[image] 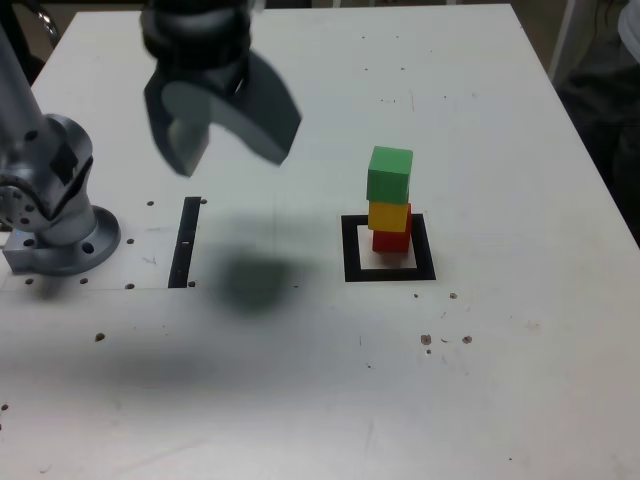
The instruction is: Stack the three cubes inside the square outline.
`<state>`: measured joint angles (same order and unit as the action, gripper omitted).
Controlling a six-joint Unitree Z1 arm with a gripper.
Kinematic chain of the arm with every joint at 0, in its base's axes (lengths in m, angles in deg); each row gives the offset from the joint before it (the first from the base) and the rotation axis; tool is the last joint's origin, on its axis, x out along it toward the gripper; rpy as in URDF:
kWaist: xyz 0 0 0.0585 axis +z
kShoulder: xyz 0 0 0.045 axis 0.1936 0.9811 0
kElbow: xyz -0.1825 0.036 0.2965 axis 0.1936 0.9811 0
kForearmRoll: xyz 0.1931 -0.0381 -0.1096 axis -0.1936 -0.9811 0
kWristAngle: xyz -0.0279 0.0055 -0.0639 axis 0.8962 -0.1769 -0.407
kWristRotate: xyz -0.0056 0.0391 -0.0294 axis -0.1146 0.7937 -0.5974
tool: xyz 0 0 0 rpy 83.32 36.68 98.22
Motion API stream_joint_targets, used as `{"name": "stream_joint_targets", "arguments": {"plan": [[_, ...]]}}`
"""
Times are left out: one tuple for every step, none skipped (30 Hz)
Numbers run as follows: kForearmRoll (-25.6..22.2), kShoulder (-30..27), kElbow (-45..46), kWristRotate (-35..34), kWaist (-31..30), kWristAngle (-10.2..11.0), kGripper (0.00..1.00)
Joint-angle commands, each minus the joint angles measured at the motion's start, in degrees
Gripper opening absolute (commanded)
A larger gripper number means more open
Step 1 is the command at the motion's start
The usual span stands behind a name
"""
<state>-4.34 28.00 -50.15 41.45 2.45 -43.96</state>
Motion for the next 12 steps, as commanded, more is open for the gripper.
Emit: {"name": "stream_joint_targets", "arguments": {"plan": [[1.9,-0.26,5.2,-0.24,0.15,-0.08,0.99],[2.93,-0.25,6.74,-0.28,0.36,-0.04,0.99],[4.36,-0.22,8.74,-0.3,0.8,0.1,0.99],[5.48,-0.2,10.23,-0.25,1.23,0.25,0.99],[6.62,-0.18,11.69,-0.17,1.77,0.41,0.99],[7.71,-0.17,13.11,-0.05,2.35,0.62,0.99],[8.7,-0.18,14.46,0.08,2.94,0.88,0.99],[9.53,-0.2,15.73,0.22,3.56,1.19,0.99],[10.25,-0.24,16.91,0.42,4.2,1.52,0.99],[10.89,-0.29,17.98,0.68,4.76,1.8,0.99],[11.46,-0.38,18.9,0.95,5.23,2.03,0.99],[11.96,-0.51,19.69,1.21,5.6,2.21,1.0]]}}
